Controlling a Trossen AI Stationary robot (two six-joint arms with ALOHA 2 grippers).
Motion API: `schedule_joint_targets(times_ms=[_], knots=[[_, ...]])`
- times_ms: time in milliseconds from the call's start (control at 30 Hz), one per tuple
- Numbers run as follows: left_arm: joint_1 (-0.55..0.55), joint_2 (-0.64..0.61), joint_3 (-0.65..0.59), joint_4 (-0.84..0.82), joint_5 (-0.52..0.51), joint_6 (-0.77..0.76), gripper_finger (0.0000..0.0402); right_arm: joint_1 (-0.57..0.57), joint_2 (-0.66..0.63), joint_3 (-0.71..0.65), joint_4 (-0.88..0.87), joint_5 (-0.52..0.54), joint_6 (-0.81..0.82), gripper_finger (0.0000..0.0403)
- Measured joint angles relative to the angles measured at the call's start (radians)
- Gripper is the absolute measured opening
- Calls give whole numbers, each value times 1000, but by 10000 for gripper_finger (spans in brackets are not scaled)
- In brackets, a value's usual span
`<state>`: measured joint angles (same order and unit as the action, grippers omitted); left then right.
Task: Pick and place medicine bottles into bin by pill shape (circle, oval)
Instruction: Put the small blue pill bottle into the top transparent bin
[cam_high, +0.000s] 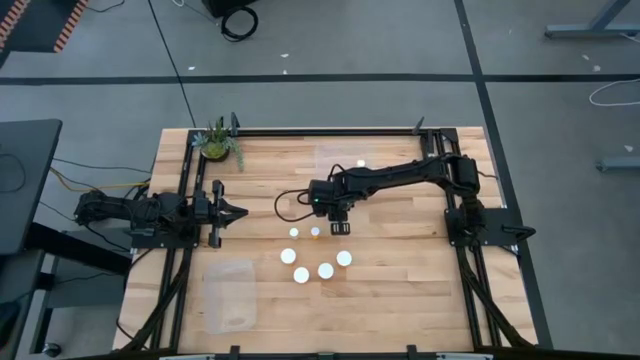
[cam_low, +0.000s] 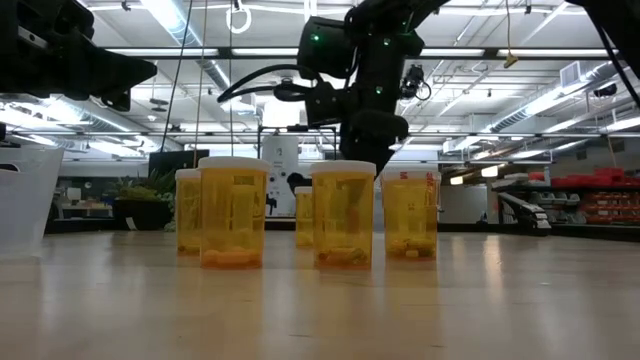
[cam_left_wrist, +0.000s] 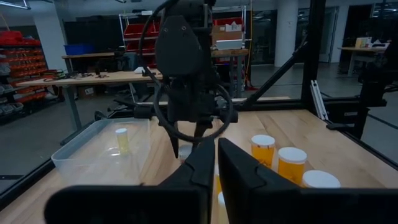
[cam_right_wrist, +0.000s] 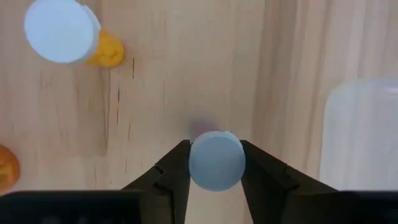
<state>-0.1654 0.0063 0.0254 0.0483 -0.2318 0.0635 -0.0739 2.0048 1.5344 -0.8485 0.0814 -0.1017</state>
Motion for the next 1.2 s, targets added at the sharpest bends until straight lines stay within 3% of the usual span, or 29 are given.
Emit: schedule_joint_targets(times_ms=[500, 700, 1200], knots=[[0, 0, 0, 0, 0, 0, 32, -108, -1, 216, -261, 0, -15, 136], [0, 0, 0, 0, 0, 0, 26, -184, -2, 278, -283, 0, -44, 136], [0, 0, 0, 0, 0, 0, 28, -393, -2, 188, -161, -4, -71, 136]])
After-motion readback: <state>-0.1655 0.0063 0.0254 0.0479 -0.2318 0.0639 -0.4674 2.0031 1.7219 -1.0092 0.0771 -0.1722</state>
